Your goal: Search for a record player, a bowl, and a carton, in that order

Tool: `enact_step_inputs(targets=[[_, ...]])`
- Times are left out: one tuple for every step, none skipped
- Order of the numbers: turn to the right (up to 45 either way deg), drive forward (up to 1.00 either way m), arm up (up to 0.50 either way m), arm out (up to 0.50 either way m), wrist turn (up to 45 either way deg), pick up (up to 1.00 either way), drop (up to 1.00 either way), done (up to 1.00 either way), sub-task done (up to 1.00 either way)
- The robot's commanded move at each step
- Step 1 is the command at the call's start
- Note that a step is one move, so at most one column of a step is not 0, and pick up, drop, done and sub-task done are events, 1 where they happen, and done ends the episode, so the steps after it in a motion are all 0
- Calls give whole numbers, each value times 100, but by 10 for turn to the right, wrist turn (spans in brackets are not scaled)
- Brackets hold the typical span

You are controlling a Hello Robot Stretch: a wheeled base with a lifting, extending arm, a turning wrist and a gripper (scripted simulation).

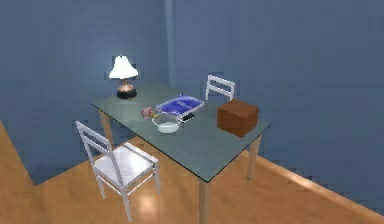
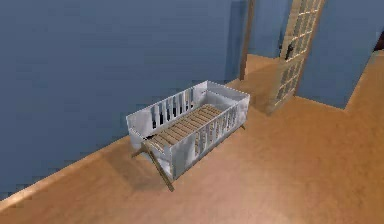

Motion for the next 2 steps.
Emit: enact_step_inputs(targets=[[60, 0, 0, 0, 0, 0, 0, 0, 0], [0, 35, 0, 0, 0, 0, 0, 0, 0]])
